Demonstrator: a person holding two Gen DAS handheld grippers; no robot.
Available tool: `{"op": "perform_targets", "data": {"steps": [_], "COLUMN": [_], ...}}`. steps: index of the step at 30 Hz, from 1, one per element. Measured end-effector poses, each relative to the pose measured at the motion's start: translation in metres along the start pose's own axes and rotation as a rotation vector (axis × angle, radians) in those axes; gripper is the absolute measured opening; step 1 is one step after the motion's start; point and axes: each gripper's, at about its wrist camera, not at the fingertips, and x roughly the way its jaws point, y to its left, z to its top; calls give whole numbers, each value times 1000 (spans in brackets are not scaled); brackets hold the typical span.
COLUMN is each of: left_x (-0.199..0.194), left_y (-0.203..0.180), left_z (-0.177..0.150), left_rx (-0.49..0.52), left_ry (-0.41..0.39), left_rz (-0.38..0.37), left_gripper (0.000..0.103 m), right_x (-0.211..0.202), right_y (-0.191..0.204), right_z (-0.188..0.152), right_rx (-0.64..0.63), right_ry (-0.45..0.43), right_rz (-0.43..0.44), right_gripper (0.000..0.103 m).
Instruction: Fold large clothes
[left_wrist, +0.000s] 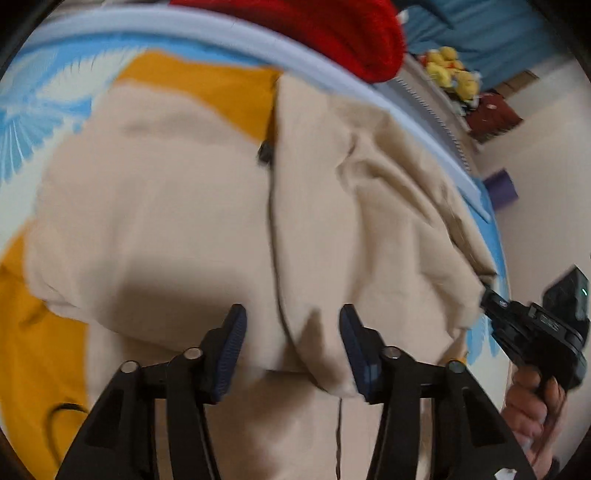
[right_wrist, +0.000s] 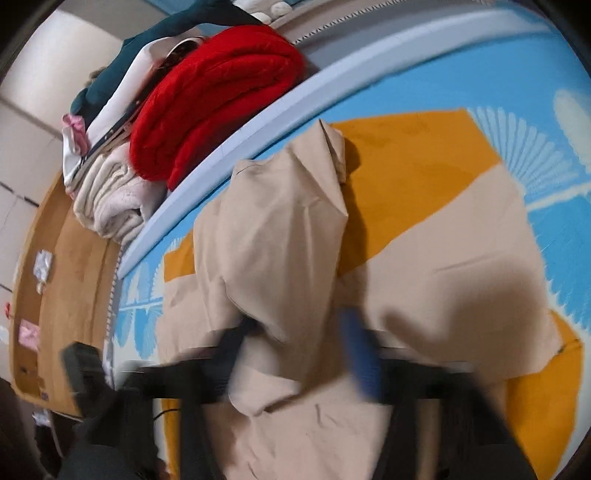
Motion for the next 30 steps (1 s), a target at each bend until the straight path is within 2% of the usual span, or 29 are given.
{"op": "perform_targets", "data": {"steps": [1,2,3,5,6,8,10,11,13,14,16,17,18,19,20,22,23,24,25,26,27,28,29,30], "left_x": [6,9,12,6,-4,-25,-43,-48,-47,-41,-37,-40,-44,-47,-43,-24,-3,8,18,18,9,0,-15,-34], "left_y": [2,1,-3,-11,-17,-25,-29,-32,-37,-37,-37,-41,-45,-55,-63,-63,-59,-54,-48,-44,-43,-43,-45,-49], "left_z": [-1,-1,-4,0,2,10,14,14,12,12,11,10,10,9,7,-1,-5,-9,-15,-17,-19,-20,-20,-20], "left_rx": [2,17,64,133,161,198,238,261,302,291,278,290,310,351,394,428,423,416,412,408,391,380,373,378], "left_ry": [12,28,45,31,7,-58,-103,-119,-111,-89,-61,-95,-129,-168,-179,-94,1,50,89,92,86,83,66,33], "left_rz": [-5,-5,-4,5,8,68,186,237,391,420,413,406,381,324,273,202,196,224,282,298,299,294,283,279], "left_gripper": [23,4,0,0,0,0,0,0,1,1,3,3,3,4,7,17,21,21,21,21,20,20,20,20], "right_x": [3,4,4,16,23,33,41,47,52,52,55,60,59,54,44,25,18,15,18,27,38,50,64,63], "right_y": [-5,-11,-18,-31,-36,-45,-48,-43,-30,-23,-14,-14,-14,-15,-13,-1,9,18,23,24,24,18,2,-8], "right_z": [-1,-3,-2,-7,-10,-16,-22,-25,-29,-31,-35,-36,-37,-36,-34,-30,-29,-28,-28,-27,-28,-29,-33,-37], "right_rx": [18,48,66,125,134,153,166,157,115,78,9,-24,-32,-22,-2,-4,-41,-89,-123,-151,-167,-175,-150,-108], "right_ry": [-6,-26,-28,4,22,54,84,110,137,137,143,164,157,134,83,-32,-87,-119,-122,-96,-57,9,106,129], "right_rz": [6,11,18,29,8,-35,-28,7,70,60,-55,-165,-237,-257,-268,-225,-198,-180,-156,-134,-151,-235,-378,-394], "right_gripper": [5,4,4,4,4,4,4,4,4,4,4,11,13,17,18,20,26,30,40,44,44,44,44,44]}}
